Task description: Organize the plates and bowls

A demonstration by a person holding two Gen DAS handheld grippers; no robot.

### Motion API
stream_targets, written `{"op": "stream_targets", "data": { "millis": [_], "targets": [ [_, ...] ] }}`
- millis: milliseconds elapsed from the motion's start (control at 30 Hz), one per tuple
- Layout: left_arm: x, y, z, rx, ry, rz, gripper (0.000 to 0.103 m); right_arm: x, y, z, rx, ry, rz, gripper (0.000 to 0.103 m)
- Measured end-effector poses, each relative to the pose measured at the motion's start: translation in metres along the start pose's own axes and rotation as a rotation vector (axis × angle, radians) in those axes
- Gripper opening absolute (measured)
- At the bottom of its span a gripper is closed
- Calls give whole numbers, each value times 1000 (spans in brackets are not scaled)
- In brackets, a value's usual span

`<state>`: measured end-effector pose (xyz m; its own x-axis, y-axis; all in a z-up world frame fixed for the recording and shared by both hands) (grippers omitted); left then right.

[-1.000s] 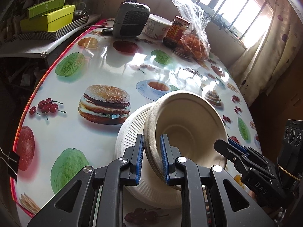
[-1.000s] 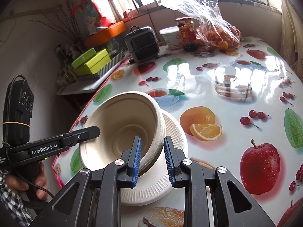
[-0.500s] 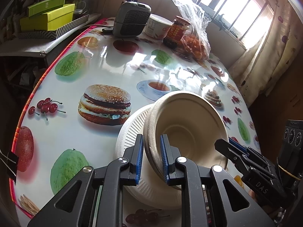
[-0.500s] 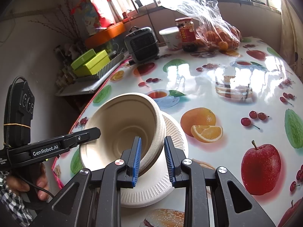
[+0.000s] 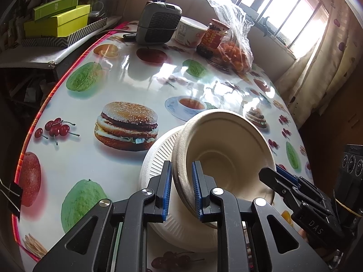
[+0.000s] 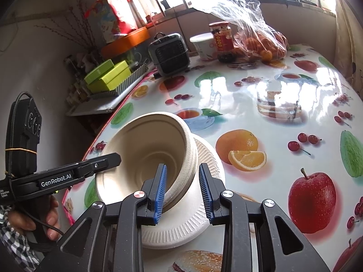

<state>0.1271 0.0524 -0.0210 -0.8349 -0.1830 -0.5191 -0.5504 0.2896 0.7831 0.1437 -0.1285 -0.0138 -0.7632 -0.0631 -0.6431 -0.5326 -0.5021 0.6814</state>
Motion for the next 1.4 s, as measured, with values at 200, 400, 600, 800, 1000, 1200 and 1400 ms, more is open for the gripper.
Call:
{"op": "stream_targets", "data": {
  "millis": [200,400,600,800,1000,1200,1400],
  "targets": [
    [0,-1,0,-2,4,2,20,0,1,0,0,-1,1,33],
    [0,-2,1,-5,6,1,22,0,1,-1,0,-1,1,35],
    [0,-2,2,-1,6,-4,34,0,2,-1,1,-2,0,38],
    [0,0,2,-5,8,-10,35,1,2,-2,-1,-3,-2,39],
    [1,6,1,-7,4,-29,40,0,10,-1,3,-5,-22,43],
    [3,14,-1,-14,-7,-50,41,3,18,2,8,-5,-42,46],
    [8,25,-2,-20,-12,-72,42,7,29,5,15,-2,-63,47]
  ]
}}
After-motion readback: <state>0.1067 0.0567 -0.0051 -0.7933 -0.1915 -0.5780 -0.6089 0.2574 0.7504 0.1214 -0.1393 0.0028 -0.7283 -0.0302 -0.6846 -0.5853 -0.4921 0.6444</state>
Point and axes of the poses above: each gripper's, at about its wrist camera, not at the fingertips, and y roughly against the way its jaws point, z to its left, x to its underside, the point moved 5 cm from there along -y, roughly the way its jaws point
